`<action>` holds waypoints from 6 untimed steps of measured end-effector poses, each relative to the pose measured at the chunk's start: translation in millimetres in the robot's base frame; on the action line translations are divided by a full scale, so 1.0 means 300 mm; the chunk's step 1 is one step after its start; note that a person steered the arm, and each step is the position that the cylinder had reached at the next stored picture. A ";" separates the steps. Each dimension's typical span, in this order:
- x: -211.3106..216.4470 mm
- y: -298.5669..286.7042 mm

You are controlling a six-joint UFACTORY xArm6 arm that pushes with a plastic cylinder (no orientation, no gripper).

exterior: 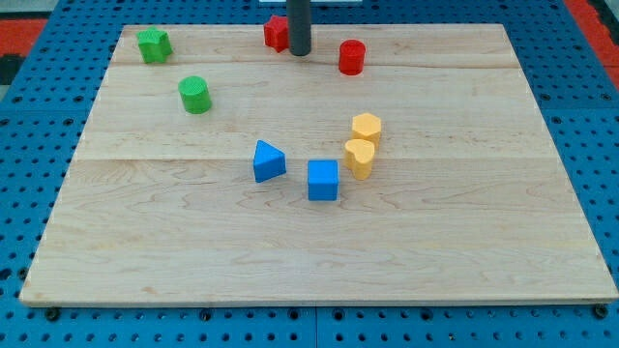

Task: Push the red circle towards the center right

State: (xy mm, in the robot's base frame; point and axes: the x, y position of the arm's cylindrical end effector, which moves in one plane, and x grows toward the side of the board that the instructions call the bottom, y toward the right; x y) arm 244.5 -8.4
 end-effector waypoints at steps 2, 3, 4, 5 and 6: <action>0.029 0.298; 0.199 0.406; 0.344 0.328; 0.362 0.121; 0.386 -0.252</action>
